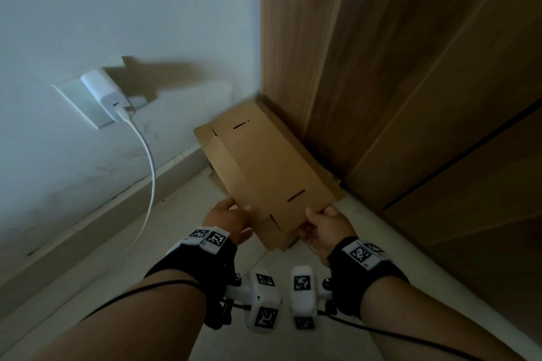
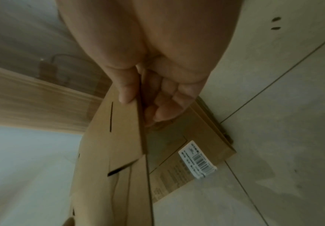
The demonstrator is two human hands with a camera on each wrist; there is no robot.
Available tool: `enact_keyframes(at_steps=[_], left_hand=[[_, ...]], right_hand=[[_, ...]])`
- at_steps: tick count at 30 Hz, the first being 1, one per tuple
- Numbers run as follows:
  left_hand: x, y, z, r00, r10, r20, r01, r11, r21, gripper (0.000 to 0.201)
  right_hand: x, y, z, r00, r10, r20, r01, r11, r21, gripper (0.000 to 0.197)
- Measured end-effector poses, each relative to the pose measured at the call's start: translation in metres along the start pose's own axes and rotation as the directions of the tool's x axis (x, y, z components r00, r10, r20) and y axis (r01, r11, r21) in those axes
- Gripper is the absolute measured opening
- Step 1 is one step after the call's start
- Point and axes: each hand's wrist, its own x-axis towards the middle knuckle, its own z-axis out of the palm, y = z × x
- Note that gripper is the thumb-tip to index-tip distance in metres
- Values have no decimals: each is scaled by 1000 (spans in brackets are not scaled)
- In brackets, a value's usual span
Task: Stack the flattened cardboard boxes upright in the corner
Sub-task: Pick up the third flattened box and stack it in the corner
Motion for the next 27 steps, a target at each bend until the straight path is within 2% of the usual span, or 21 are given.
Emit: enact_keyframes(at_steps=[5,8,11,15,20,25,27], left_hand=[[15,-5,-2,997,-27,71,25,999,29,54],[22,-7,-1,998,-16,62,14,999,30,55],[25,-10,0,993,-49,105,46,998,32,54],[26,-11,2,997,-60,48,60,998,15,50],[23,-11,4,997,-79,14,79,997,1,48],[18,-5,5,998,-62,19,62,998,8,50],[14,-3,5,999,-49,12,48,999,9,50]], right_hand=[[32,-3,-6,999,3,-35,-5,998,-60,15],[49,-3,-9,998,5,-66,-13,992,-125,23],[62,-6,-11,989,-29,-144,-2,977,-213,26],[72,-9,-13,973,-65,-221,-10,947,-320,14],[89,4,-17,975,-70,-210,-39,878,-478,20],[67,-9,-13,977,-46,-210,-98,772,-628,22],[59,-17,-15,973,-21,-229,-130,771,-623,18]])
